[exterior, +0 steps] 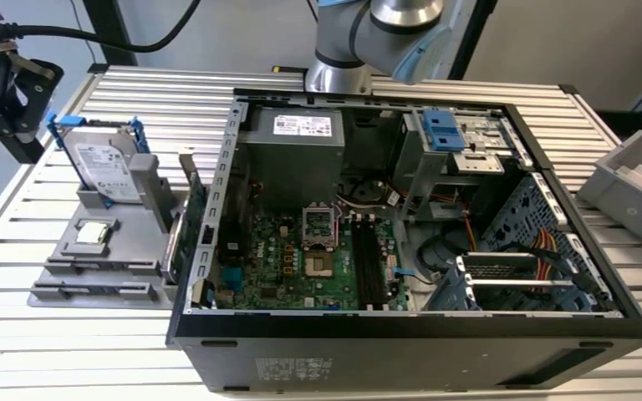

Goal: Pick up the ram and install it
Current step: 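Pick up the ram and move it above insertion slot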

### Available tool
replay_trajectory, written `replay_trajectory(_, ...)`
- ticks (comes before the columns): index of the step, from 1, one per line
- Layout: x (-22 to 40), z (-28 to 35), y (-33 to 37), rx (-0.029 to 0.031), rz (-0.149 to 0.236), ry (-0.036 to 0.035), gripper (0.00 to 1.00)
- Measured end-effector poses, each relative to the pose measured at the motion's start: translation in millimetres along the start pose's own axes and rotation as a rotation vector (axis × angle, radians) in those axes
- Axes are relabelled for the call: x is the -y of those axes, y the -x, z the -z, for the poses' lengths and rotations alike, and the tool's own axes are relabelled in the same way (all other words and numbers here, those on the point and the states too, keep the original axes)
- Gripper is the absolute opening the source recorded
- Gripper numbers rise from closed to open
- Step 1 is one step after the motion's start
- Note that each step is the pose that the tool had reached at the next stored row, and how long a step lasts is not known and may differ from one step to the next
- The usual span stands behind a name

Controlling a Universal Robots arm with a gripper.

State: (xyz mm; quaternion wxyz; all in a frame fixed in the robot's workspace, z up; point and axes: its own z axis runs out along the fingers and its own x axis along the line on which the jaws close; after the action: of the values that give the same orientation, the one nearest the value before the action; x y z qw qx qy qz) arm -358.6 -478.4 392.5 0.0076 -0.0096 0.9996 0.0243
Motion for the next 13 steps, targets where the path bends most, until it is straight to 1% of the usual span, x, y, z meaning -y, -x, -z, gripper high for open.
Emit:
replay_trajectory(4,0.0,-0.1,0.0,-0.0007,0.017,0.0003,0.00)
replay_trajectory(8,-0.1,-0.1,0.0,-0.0022,0.046,0.0008,0.00)
replay_trajectory(13,-0.6,-0.1,-0.1,-0.0028,0.058,0.0008,0.00)
